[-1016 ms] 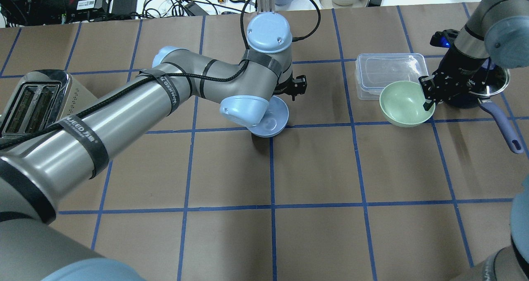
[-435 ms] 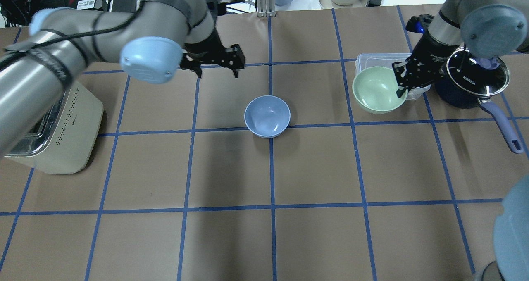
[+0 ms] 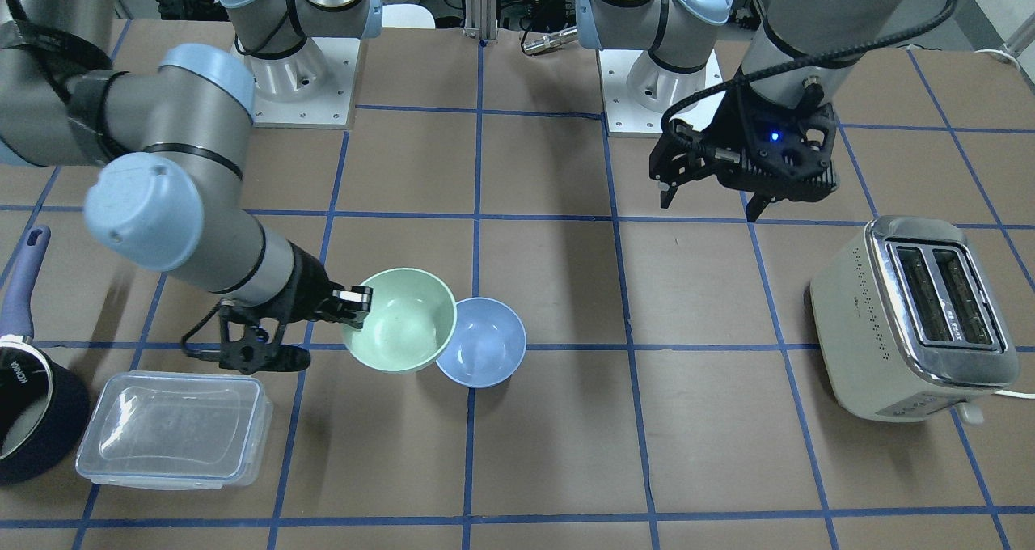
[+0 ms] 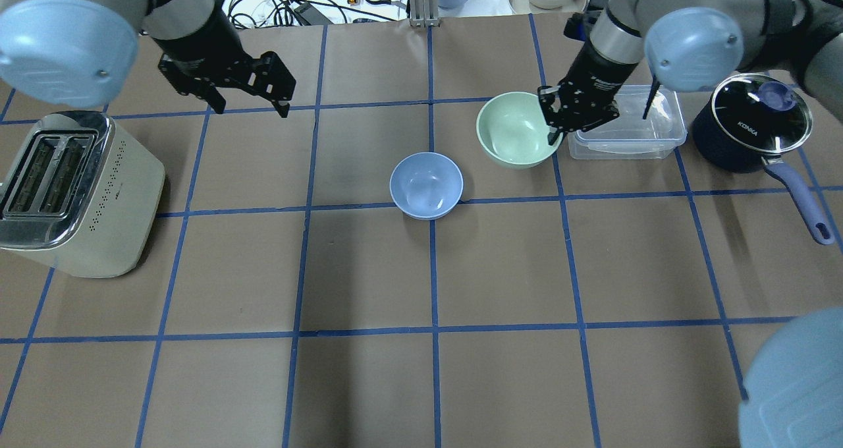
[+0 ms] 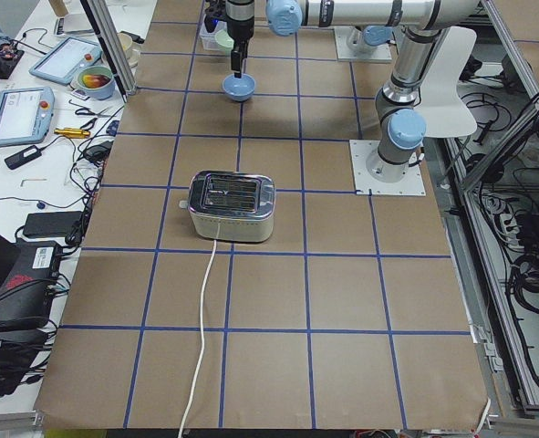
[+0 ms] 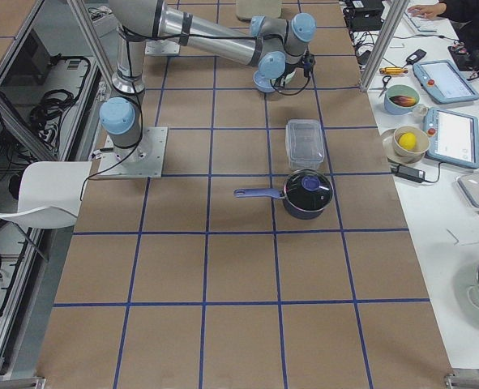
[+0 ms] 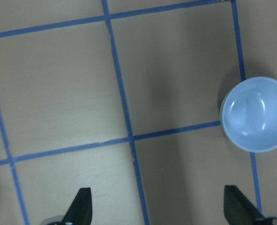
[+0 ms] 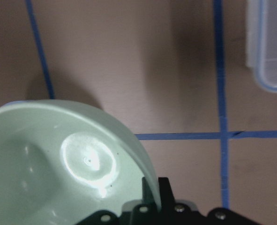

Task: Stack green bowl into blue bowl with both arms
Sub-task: 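Carry the green bowl with the right gripper and lower it into the blue bowl, then open the right gripper and withdraw it away from the stacked bowls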

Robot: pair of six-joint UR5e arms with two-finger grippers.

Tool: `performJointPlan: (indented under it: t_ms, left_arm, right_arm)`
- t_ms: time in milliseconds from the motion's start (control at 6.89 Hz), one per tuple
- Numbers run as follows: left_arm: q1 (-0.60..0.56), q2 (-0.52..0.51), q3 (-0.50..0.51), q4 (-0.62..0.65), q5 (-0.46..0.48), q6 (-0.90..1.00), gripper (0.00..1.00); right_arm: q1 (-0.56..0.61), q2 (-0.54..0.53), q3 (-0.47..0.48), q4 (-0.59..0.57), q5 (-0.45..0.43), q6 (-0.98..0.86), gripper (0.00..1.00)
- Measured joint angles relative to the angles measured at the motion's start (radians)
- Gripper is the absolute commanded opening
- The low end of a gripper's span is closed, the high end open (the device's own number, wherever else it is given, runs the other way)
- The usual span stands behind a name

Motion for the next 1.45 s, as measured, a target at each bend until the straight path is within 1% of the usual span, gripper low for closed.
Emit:
performJointPlan:
  t_ms: [145,290,871,1016,1161,1452]
  left_arm:
    - [0.005,0.022,0.000,-0.020,0.016,0.002,1.00]
    - [0.006,0.027,-0.004,-0.021,0.021,-0.002,1.00]
    - [0.015,0.027,0.007,0.026,0.013,-0.006,1.00]
    - [0.015,0.030,0.007,0.028,0.015,-0.005,1.00]
    - [0.015,0.032,0.005,0.029,0.017,-0.005,1.00]
    - [0.013,0.035,-0.003,0.029,0.020,-0.006,1.00]
  right_arm:
    - [0.055,0.025,0.000,-0.032,0.008,0.057,0.00]
    - [0.084,0.048,0.002,-0.062,0.010,0.089,0.00]
    - [0.105,0.093,0.016,-0.084,0.011,0.108,0.00]
    - [0.107,0.098,0.019,-0.087,0.012,0.106,0.29]
    - [0.107,0.103,0.022,-0.091,0.012,0.103,0.99]
    - [0.107,0.104,0.026,-0.120,0.012,0.105,1.00]
